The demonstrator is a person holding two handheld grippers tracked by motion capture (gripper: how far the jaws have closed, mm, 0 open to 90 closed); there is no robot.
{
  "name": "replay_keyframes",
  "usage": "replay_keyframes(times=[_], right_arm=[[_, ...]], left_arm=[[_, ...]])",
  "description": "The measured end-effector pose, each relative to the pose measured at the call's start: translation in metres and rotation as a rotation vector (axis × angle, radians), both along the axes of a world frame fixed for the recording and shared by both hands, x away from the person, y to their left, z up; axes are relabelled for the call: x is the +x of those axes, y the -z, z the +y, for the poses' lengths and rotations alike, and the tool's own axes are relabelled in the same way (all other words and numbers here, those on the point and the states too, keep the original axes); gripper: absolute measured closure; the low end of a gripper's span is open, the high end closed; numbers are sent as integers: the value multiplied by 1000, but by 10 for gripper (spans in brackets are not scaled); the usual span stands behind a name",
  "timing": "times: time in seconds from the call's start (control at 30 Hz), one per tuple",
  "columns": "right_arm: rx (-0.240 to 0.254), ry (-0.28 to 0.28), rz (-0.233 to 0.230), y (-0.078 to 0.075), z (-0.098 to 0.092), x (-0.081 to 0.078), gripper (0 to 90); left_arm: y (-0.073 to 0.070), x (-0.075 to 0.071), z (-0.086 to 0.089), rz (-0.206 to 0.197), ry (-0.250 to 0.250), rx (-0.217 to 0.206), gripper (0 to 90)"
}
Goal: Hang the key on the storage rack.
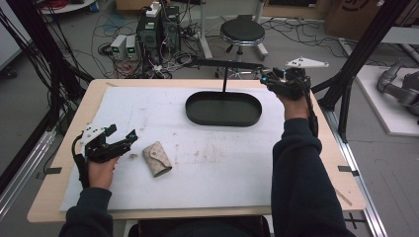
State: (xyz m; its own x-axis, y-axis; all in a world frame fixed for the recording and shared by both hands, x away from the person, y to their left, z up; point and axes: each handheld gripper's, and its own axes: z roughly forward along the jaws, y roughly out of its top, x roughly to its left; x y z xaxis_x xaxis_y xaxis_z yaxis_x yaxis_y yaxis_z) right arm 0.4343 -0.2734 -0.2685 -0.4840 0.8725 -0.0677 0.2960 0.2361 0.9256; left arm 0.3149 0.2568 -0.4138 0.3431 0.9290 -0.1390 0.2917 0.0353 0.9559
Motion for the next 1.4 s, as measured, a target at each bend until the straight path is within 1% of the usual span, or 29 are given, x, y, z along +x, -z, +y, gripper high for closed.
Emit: replay_keyframes(times=[0.03,0.13,0.17,0.2,0.23,0.27,0.3,0.33,0.37,0.4,0.43,0.47,0.5,0.6,0.63,0.73,0.77,0.87,0.9,0.93,0.97,1.0,1.1,1.17,1.3,1.4], right_arm=[[3,19,-6,-3,0,4,498],[-3,36,2,-3,0,9,498],[-28,47,24,0,0,12,498],[-28,47,24,0,0,12,498],[-39,47,33,5,0,12,498],[-39,47,33,5,0,12,498],[-45,48,38,11,0,10,498],[-45,48,38,11,0,10,498],[-52,48,54,17,-2,9,498],[-52,48,54,17,-2,9,498],[-71,48,73,22,-2,8,498],[-71,48,73,22,-2,8,498],[-95,47,71,25,0,6,498],[-97,58,64,27,0,4,498],[-83,60,74,30,-2,6,498],[-76,53,72,30,-3,6,498],[-64,46,58,28,-2,6,498],[-61,46,51,24,-1,8,498],[-67,55,51,19,2,13,498],[-67,55,51,19,2,13,498],[-65,69,33,14,5,17,498],[-64,80,29,11,7,20,498],[-55,92,30,8,8,25,498],[-51,97,26,3,11,32,498],[-56,108,19,0,15,37,498],[-51,111,22,-1,16,40,498]], left_arm=[[0,0,0,1,1,0,196],[0,0,0,1,2,0,196],[0,0,1,0,-1,-1,196],[0,0,1,0,-1,-1,196],[0,-1,2,1,-5,0,196],[0,-1,2,1,-5,0,196],[1,-1,3,1,-8,-6,196],[1,-1,3,1,-8,-6,196],[1,-1,3,1,-8,-7,196],[1,-1,3,1,-8,-7,196],[1,-1,2,-1,-9,-8,196],[1,-1,2,-1,-9,-8,197],[1,-1,2,0,-7,-4,197],[1,-1,2,0,-8,-5,197],[1,-1,2,1,-7,-5,197],[1,-1,2,1,-8,-5,197],[1,-1,2,5,-7,-2,197],[2,0,2,6,-5,-2,197],[2,-1,2,7,-3,0,197],[2,-1,2,7,-3,0,197],[2,-1,1,3,-6,-6,197],[2,-1,2,6,-7,-6,197],[2,-1,3,5,-8,-6,197],[2,-1,3,5,-8,-6,197],[2,-1,3,6,-9,-9,197],[2,-1,3,5,-10,-9,197]])
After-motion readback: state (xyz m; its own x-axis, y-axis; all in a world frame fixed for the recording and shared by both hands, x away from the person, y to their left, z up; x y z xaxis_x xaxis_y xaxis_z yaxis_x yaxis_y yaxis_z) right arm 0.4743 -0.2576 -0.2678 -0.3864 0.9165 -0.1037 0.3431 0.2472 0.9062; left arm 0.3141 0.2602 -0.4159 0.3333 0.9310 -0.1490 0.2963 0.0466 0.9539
